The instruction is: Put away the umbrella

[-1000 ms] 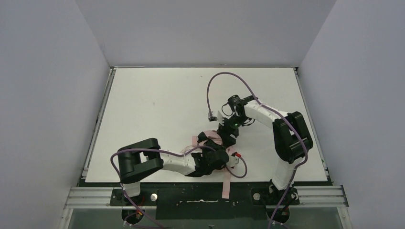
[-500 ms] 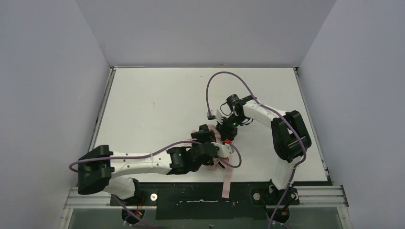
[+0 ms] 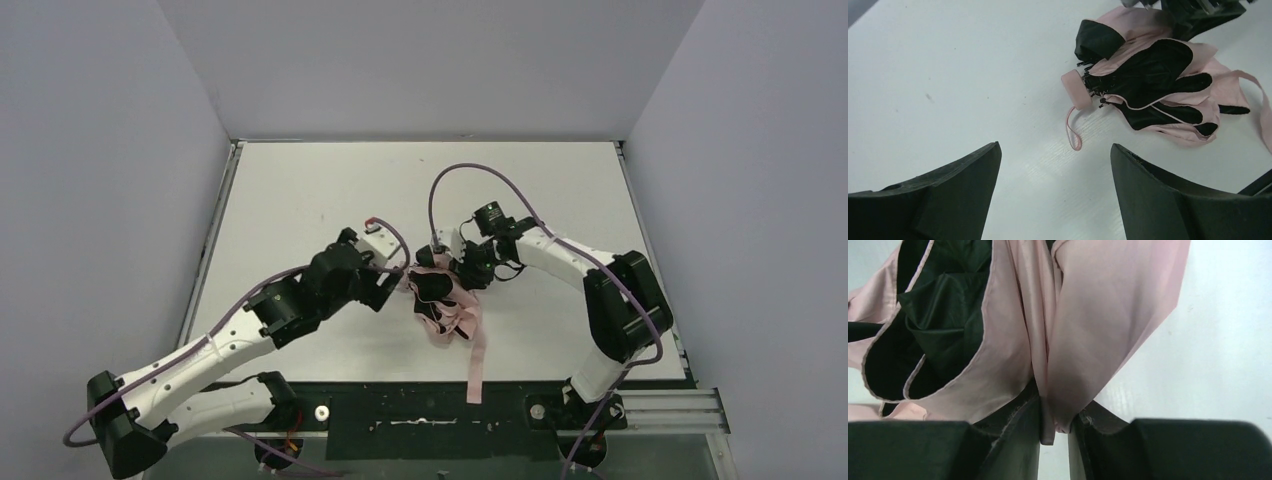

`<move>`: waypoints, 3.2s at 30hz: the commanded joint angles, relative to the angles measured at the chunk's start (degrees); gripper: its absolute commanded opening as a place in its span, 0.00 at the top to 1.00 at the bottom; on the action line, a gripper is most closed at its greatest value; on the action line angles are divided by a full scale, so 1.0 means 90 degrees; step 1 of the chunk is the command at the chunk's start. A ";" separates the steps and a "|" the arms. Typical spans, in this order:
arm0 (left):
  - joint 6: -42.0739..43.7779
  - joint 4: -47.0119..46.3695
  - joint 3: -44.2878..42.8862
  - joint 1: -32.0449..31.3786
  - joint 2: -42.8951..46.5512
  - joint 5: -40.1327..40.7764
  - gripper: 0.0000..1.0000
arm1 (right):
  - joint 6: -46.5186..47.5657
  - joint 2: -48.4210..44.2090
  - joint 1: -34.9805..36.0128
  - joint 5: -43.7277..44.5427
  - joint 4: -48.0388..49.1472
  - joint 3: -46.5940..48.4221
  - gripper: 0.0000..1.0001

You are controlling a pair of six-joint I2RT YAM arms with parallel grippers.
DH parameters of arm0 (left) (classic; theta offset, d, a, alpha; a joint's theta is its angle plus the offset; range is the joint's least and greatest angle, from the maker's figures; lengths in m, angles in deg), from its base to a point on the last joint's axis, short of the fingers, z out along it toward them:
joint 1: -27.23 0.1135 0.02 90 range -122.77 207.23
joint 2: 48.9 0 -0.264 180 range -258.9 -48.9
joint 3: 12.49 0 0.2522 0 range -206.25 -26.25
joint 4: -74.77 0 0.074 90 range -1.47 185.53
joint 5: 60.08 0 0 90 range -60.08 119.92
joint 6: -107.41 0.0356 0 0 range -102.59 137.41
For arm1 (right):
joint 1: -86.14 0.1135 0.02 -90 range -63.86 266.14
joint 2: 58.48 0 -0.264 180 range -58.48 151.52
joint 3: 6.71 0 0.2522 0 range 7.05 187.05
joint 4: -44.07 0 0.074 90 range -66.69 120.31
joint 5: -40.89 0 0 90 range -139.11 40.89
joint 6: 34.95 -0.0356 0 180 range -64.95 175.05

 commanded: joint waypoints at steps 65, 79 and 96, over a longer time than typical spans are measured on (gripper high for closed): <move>0.2102 0.2266 -0.3198 0.1839 -0.6096 -0.6048 0.05 | 0.1432 -0.1829 0.1935 0.3089 0.4330 -0.3515 0.92; 0.2010 0.2328 -0.3370 0.1456 -0.6409 -0.4815 0.63 | 0.1059 -0.2103 0.1904 0.3113 0.4574 -0.3525 0.91; 0.1857 0.1597 -0.2833 0.1174 -0.5390 -0.3135 1.00 | -0.1644 -0.5818 0.2005 0.1777 0.1313 -0.2471 0.38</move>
